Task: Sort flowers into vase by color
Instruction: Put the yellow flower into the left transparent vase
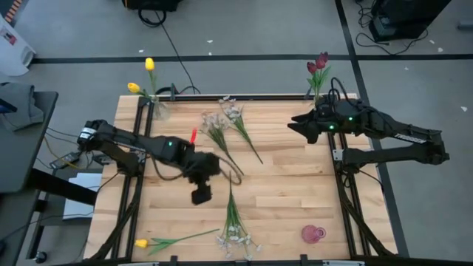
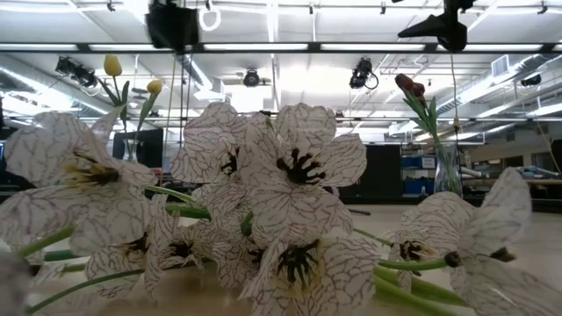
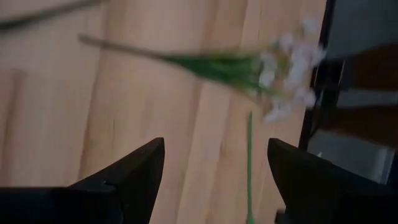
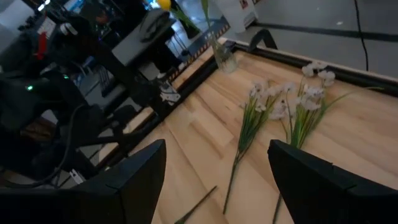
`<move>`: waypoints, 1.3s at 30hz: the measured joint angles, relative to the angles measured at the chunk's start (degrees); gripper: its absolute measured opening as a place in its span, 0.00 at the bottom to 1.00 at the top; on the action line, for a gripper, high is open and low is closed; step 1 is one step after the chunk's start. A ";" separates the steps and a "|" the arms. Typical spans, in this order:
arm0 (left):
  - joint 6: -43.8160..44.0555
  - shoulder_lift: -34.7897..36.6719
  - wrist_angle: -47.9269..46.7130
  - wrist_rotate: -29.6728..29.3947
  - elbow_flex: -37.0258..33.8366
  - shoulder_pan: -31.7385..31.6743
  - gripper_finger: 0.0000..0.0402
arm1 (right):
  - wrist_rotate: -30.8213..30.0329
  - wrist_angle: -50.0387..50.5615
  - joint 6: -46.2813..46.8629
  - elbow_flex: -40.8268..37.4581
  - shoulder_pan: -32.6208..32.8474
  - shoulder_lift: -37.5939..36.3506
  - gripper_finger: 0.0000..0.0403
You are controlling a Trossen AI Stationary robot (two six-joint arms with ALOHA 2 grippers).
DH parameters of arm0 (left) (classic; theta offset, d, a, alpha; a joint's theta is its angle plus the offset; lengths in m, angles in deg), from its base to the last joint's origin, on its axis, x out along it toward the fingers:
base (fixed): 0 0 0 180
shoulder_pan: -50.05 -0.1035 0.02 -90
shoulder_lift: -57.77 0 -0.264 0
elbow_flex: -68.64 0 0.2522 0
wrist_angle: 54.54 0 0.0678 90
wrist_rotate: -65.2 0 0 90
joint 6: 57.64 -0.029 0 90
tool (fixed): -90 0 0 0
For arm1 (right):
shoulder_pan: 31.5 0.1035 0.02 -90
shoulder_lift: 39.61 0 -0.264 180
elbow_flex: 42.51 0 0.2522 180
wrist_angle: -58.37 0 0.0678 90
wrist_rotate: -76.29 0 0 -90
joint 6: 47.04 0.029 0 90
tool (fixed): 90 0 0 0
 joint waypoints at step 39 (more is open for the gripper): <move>29.01 -20.34 7.21 -5.64 0.09 32.97 0.71 | 0.93 0.45 -0.91 0.00 0.93 -0.37 0.73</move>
